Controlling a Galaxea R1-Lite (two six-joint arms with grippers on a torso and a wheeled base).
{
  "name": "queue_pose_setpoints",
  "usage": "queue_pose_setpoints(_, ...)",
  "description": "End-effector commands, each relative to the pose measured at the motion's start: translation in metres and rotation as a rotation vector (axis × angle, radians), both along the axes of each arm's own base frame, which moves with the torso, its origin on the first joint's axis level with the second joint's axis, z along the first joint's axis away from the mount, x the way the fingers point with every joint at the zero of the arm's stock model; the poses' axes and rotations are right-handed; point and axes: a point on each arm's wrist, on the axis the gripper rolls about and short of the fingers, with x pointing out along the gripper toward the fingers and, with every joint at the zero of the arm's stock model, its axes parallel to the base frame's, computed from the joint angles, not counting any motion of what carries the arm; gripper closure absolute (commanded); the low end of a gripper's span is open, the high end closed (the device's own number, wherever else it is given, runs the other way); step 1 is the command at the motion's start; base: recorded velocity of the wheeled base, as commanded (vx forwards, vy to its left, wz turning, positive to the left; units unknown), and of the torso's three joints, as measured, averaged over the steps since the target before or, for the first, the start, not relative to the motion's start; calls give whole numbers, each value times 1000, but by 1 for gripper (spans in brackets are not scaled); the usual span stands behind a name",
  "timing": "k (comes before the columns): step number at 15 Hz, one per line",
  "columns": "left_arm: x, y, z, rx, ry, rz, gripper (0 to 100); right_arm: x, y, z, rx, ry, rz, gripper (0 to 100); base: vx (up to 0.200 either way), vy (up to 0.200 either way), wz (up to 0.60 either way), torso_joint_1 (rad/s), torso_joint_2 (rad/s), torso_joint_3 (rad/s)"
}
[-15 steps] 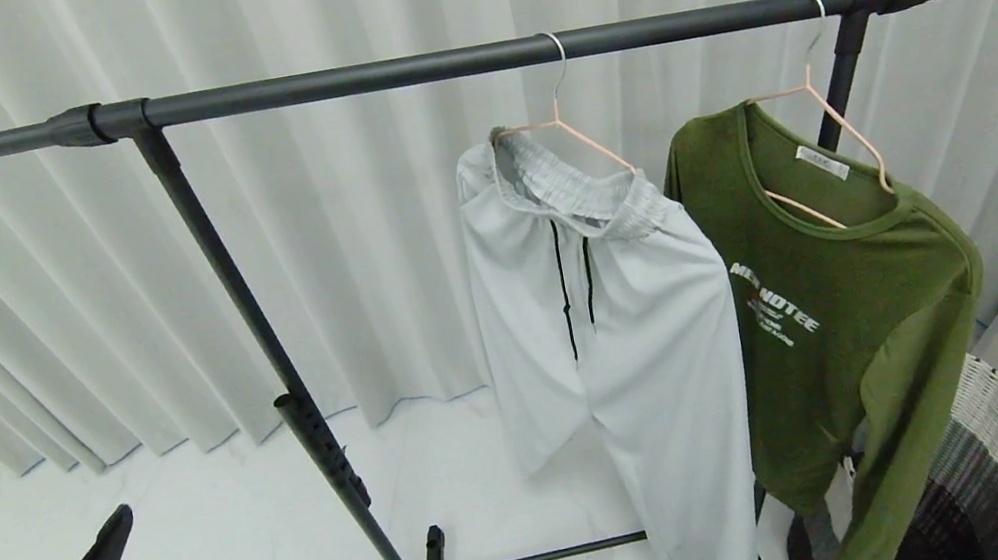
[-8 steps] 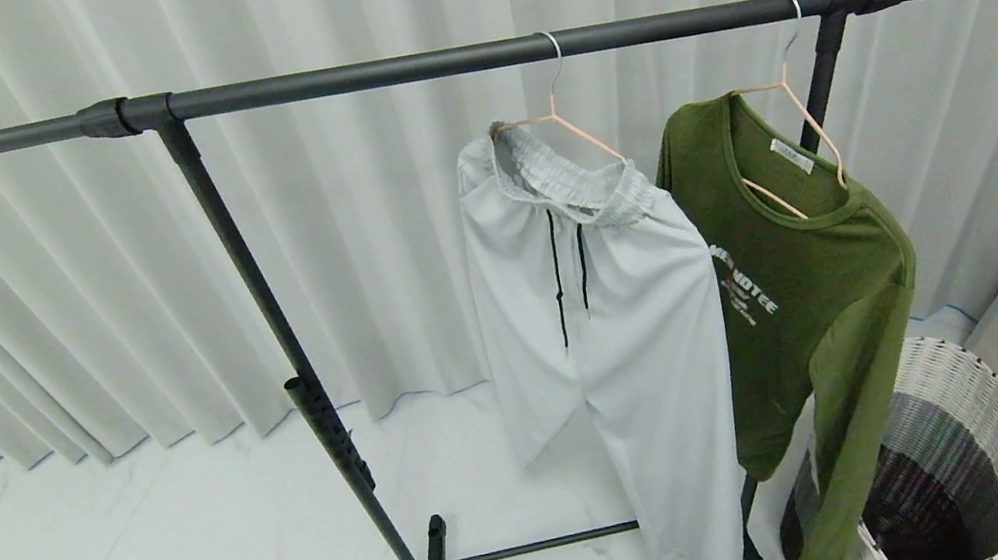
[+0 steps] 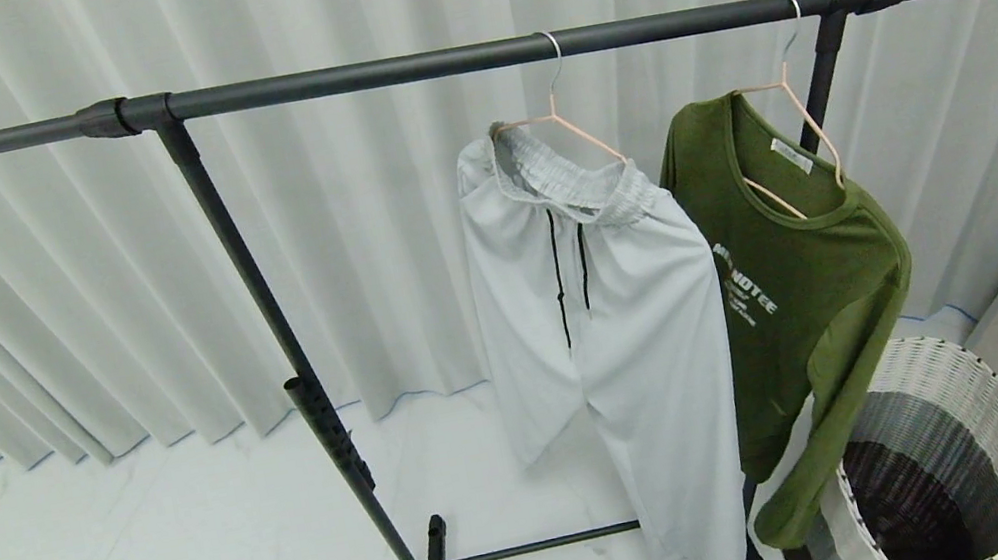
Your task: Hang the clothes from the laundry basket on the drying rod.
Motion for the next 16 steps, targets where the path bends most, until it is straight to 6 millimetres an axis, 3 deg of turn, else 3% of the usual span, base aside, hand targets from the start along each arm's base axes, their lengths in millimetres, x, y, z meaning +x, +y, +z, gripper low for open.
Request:
queue_pose_setpoints(1, -2, 0, -1, -13, -32, 7, 0, 1, 0, -10, -2, 0, 2, 0, 0, 0, 0, 0, 0, 0)
queue_pose_setpoints(4, -2, -1, -1, -18, -35, -12, 0, 1, 0, -12, 63, -22, -7, 0, 0, 0, 0, 0, 0, 0)
queue_pose_setpoints(8, 2, -8, -1, -96, -63, -392, 0, 11, 1, -14, 75, -175, 48, 0, 0, 0, 0, 0, 0, 0)
queue_pose_setpoints(11, 3, -13, -6, -197, -35, -591, 0, 11, 4, -15, 103, -166, 173, 0, 0, 0, 0, 0, 0, 0)
queue_pose_setpoints(16, 3, -13, -8, -212, -23, -590, 0, 12, 6, -20, 137, -117, 261, 0, 0, 0, 0, 0, 0, 0)
